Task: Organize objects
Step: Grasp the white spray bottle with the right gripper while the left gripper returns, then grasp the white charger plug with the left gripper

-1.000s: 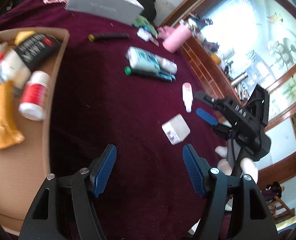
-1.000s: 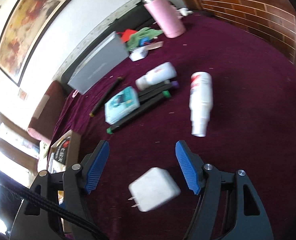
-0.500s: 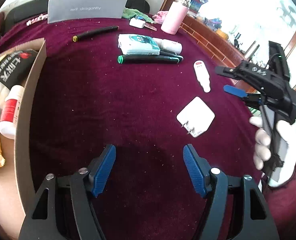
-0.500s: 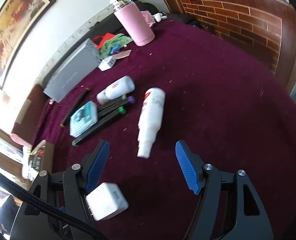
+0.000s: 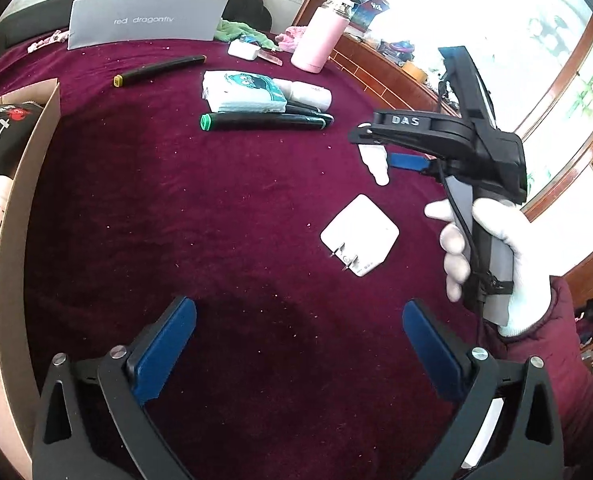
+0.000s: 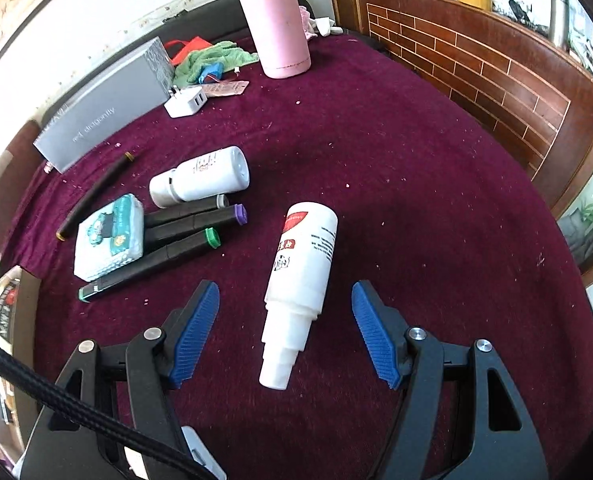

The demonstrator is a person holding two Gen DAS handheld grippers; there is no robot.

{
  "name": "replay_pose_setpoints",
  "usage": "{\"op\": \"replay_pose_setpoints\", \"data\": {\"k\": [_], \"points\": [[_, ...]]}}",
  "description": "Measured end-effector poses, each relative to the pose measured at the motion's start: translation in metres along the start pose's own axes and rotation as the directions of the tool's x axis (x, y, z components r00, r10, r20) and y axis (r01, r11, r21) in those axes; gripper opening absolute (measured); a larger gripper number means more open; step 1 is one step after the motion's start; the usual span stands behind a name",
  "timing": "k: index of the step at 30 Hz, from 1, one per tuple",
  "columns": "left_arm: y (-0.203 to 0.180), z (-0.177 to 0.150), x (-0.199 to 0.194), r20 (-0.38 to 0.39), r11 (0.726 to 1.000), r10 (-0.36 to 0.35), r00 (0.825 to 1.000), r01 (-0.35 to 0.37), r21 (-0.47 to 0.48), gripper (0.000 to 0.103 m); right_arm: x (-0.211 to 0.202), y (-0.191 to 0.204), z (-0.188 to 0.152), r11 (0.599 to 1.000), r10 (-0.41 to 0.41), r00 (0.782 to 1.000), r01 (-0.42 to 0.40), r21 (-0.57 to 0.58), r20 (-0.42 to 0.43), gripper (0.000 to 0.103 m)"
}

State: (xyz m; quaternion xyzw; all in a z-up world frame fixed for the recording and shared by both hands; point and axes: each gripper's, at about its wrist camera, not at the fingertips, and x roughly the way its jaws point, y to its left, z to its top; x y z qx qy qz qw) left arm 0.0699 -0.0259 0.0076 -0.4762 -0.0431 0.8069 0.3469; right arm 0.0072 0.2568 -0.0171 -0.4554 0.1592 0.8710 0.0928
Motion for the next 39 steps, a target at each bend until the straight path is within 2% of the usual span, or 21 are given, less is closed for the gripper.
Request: {"op": "replay_pose_setpoints", "data": {"k": [5,8,9,10,11,13,14,16,17,22,23,27,30,31,32,33,35,36,37,38,39], "points": [[-0.008,-0.002,0.002,-0.028,0.997,0.039,0.999,-0.037,0.062,0.101,0.012,0.008,0.003,1.000,-0.011,0.999,0.011,-0.025,-0.031,0.068],[-0.018,-0.003,0.008,-0.045,0.989,0.100,0.994,-0.095,0.113,0.101,0.016,0.015,0.004,0.997,-0.044,0.998,0.041,-0.062,-0.039,0.066],[-0.023,-0.003,0.011,-0.053,0.983,0.131,0.990,-0.122,0.140,0.101,0.016,0.016,0.004,0.996,-0.051,0.998,0.048,-0.074,-0.038,0.060],[-0.029,-0.005,0.016,-0.065,0.971,0.174,0.983,-0.160,0.180,0.101,0.015,0.017,0.004,0.994,-0.063,0.997,0.059,-0.092,-0.035,0.038],[-0.037,-0.007,0.021,-0.077,0.952,0.225,0.971,-0.203,0.227,0.101,0.015,0.018,0.004,0.992,-0.073,0.997,0.068,-0.107,-0.035,0.027],[-0.048,-0.011,0.030,-0.086,0.917,0.304,0.949,-0.267,0.297,0.101,0.012,0.011,0.003,0.995,-0.028,0.998,0.022,-0.101,-0.052,0.027],[-0.052,-0.012,0.031,-0.090,0.911,0.308,0.947,-0.266,0.317,0.101,0.010,0.006,0.001,0.996,-0.017,0.998,0.012,-0.091,-0.057,0.027],[-0.056,-0.011,0.030,-0.099,0.916,0.258,0.961,-0.211,0.341,0.101,0.003,-0.009,-0.004,0.998,0.003,0.998,-0.007,-0.059,-0.057,0.027],[-0.059,-0.009,0.028,-0.089,0.913,0.252,0.964,-0.206,0.353,0.101,0.000,-0.015,-0.007,0.999,0.021,0.998,-0.023,-0.042,-0.058,0.027],[-0.090,0.019,0.020,0.051,0.851,0.260,0.964,-0.254,0.459,0.101,-0.013,-0.041,-0.020,0.992,0.126,0.991,-0.125,0.027,-0.041,0.027],[-0.094,0.025,0.023,0.055,0.845,0.255,0.965,-0.250,0.473,0.101,-0.014,-0.043,-0.021,0.990,0.138,0.990,-0.137,0.032,-0.034,0.027],[-0.101,0.040,0.055,0.007,0.822,0.268,0.963,-0.233,0.519,0.100,-0.015,-0.041,-0.022,0.990,0.140,0.990,-0.139,0.025,-0.026,0.027],[-0.103,0.042,0.079,-0.038,0.812,0.277,0.960,-0.213,0.543,0.100,-0.015,-0.047,-0.022,0.984,0.175,0.984,-0.174,0.046,-0.021,0.027],[-0.102,0.041,0.090,-0.059,0.807,0.296,0.953,-0.217,0.549,0.100,-0.015,-0.050,-0.022,0.980,0.189,0.982,-0.188,0.058,-0.021,0.027],[-0.102,0.039,0.093,-0.068,0.811,0.300,0.952,-0.216,0.543,0.101,-0.015,-0.052,-0.022,0.978,0.199,0.980,-0.197,0.066,-0.022,0.027],[-0.100,0.043,0.094,-0.075,0.836,0.268,0.961,-0.193,0.513,0.101,-0.015,-0.053,-0.022,0.977,0.204,0.979,-0.203,0.071,-0.021,0.027],[-0.095,0.047,0.099,-0.109,0.867,0.247,0.963,-0.169,0.469,0.101,-0.015,-0.052,-0.022,0.977,0.203,0.979,-0.202,0.068,-0.019,0.027],[-0.092,0.049,0.100,-0.116,0.880,0.238,0.964,-0.163,0.446,0.098,-0.015,-0.051,-0.022,0.978,0.200,0.980,-0.199,0.064,-0.017,0.027],[-0.093,0.051,0.099,-0.103,0.881,0.247,0.963,-0.179,0.437,0.095,-0.014,-0.050,-0.022,0.979,0.197,0.980,-0.196,0.060,-0.017,0.027],[-0.092,0.052,0.097,-0.101,0.884,0.252,0.962,-0.186,0.429,0.081,-0.014,-0.050,-0.021,0.979,0.195,0.981,-0.194,0.059,-0.018,0.027],[-0.091,0.053,0.092,-0.094,0.888,0.252,0.963,-0.192,0.418,0.053,-0.014,-0.050,-0.021,0.980,0.194,0.981,-0.192,0.058,-0.019,0.027]]}}
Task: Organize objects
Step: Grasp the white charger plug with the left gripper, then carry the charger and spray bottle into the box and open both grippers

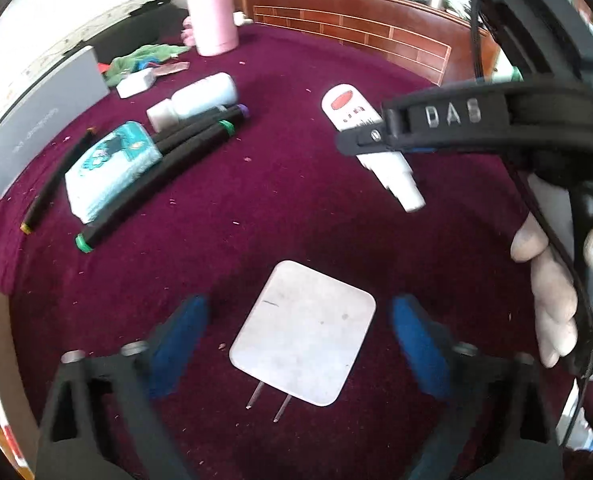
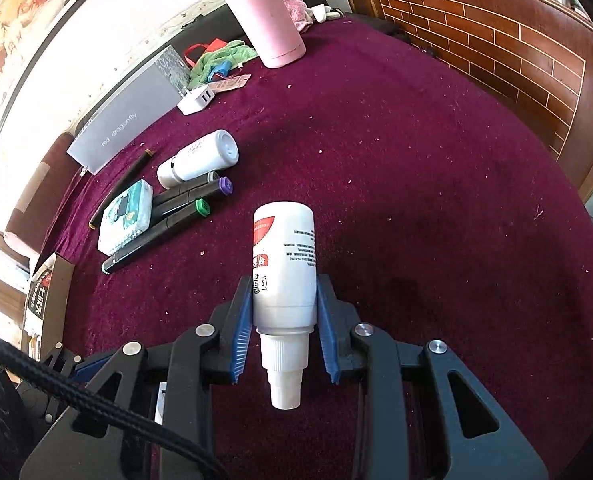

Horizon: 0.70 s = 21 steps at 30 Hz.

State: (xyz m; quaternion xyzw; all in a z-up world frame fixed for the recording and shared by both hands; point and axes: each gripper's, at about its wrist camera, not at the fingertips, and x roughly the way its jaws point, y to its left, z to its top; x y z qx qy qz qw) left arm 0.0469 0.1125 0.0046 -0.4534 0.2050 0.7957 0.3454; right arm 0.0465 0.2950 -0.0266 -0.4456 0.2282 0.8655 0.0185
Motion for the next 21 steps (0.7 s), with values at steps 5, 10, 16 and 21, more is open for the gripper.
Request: {"op": "replay_pose_setpoints", "data": {"k": [5,10,16,21], "points": [[0.025,-0.005,-0.018,-0.009,0.989,-0.019,1.000,0.018,-0.146,0.038,0.000,0.001,0.000,1.000,0.006,1.000,-0.006,0.000,0.000,0.027],[0.041,-0.031,-0.053,0.080,0.965,-0.074,0.994,0.092,-0.247,0.038,-0.006,-0.005,-0.006,0.992,0.115,0.993,-0.115,0.046,-0.005,0.027],[0.074,-0.061,-0.096,0.193,0.929,-0.055,0.980,0.121,-0.350,0.038,-0.018,0.013,-0.010,0.969,0.241,0.970,-0.239,0.054,-0.025,0.027],[0.107,-0.090,-0.132,0.303,0.889,-0.010,0.953,0.147,-0.433,0.039,-0.027,0.050,-0.015,0.958,0.285,0.958,-0.285,-0.011,-0.027,0.027]]}}
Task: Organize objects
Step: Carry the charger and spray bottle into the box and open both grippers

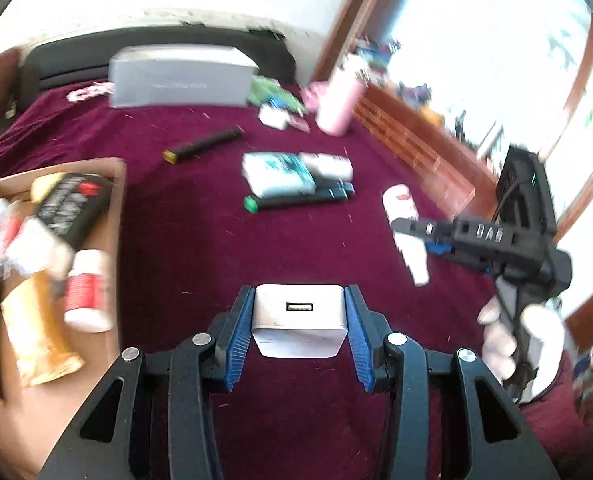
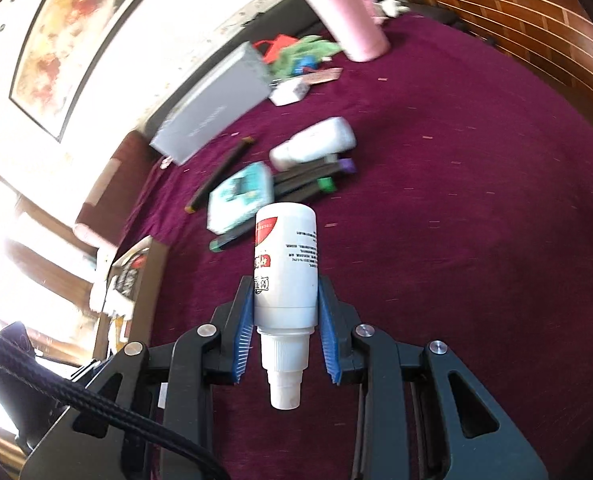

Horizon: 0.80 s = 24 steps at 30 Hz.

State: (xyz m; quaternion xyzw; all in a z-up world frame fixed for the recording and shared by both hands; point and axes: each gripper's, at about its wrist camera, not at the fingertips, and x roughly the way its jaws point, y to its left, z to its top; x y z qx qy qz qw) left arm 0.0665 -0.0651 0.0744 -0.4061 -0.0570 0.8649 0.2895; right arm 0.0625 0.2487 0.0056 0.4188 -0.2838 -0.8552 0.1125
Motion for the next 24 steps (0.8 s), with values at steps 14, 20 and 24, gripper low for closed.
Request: {"op": "replay_pose_setpoints", "data": {"k": [14,20,24], "points": [[0.111,-0.036,-0.109,0.076,0.964,0.212,0.974,-0.196,-0.183,0.039,0.037,0.149,-0.041,0.946,0.151,0.973,-0.194,-0.261,-0.175,0.028],[0.147,-0.058,-0.114,0.041,0.943,0.240,0.970,-0.223,-0.246,0.039,0.081,0.206,-0.076,0.904,0.206,0.919,-0.310,-0.293,-0.336,0.028],[0.165,-0.066,-0.106,-0.010,0.928,0.254,0.967,-0.247,-0.280,0.039,0.108,0.234,-0.107,0.887,0.181,0.887,-0.334,-0.319,-0.424,0.028]]}}
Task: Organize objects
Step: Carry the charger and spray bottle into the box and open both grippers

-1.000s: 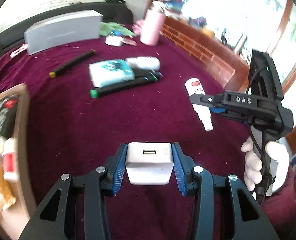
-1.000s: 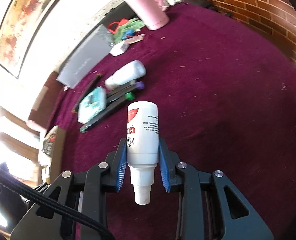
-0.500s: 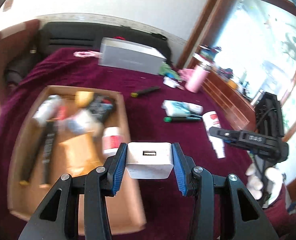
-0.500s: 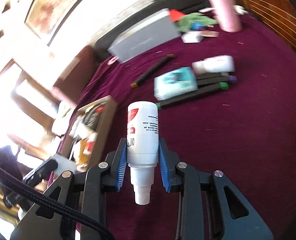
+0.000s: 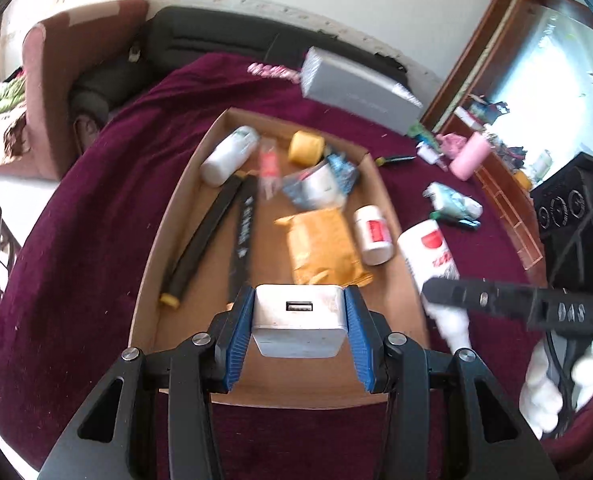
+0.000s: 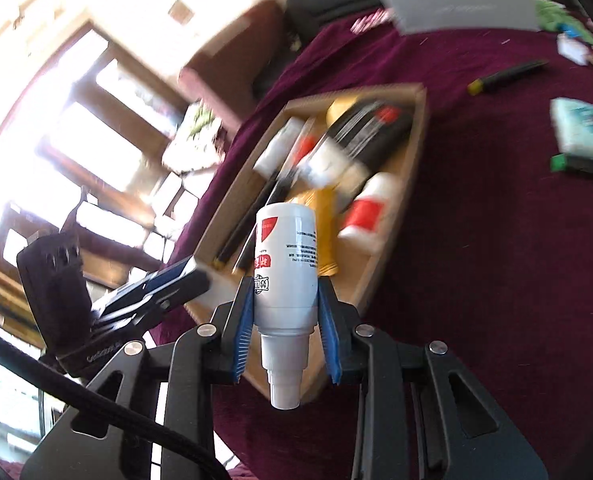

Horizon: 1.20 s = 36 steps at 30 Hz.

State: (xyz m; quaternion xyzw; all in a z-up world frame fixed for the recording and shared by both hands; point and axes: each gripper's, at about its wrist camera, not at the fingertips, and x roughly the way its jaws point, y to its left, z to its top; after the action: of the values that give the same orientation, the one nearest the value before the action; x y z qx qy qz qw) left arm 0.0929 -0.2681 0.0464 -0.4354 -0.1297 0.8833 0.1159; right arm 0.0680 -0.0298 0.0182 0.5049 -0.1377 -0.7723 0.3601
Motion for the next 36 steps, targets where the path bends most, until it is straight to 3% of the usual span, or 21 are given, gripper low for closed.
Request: {"op": "replay_pose_setpoints", "data": {"k": [6,11,16,20,26,36], "points": [[0.014,0.002,0.009,-0.021,0.998,-0.032,0.999,0.031,-0.047,0.039,0.052,0.018,-0.007,0.998,-0.048,0.993,0.043,-0.049,-0.107,0.028],[0.015,0.009,0.020,-0.041,0.998,-0.017,0.999,0.015,-0.053,0.040,0.074,0.023,-0.011,0.989,-0.129,0.983,0.117,-0.096,-0.134,0.028],[0.022,0.011,0.022,-0.042,0.995,-0.046,0.998,0.042,-0.096,0.042,0.078,0.031,-0.011,0.972,-0.200,0.973,0.183,-0.148,-0.112,0.032],[0.029,0.011,0.011,-0.010,0.991,-0.044,0.999,0.042,-0.129,0.055,0.072,0.032,-0.008,0.968,-0.215,0.973,0.201,-0.147,-0.082,0.042],[0.045,0.006,-0.007,0.039,0.978,-0.079,0.996,0.086,-0.192,0.055,0.058,0.026,-0.002,0.977,-0.193,0.980,0.188,-0.102,-0.042,0.047],[0.053,0.001,-0.027,0.114,0.957,-0.079,0.990,0.107,-0.269,0.056,0.033,0.015,-0.003,0.983,-0.176,0.984,0.176,-0.059,0.005,0.048]]}}
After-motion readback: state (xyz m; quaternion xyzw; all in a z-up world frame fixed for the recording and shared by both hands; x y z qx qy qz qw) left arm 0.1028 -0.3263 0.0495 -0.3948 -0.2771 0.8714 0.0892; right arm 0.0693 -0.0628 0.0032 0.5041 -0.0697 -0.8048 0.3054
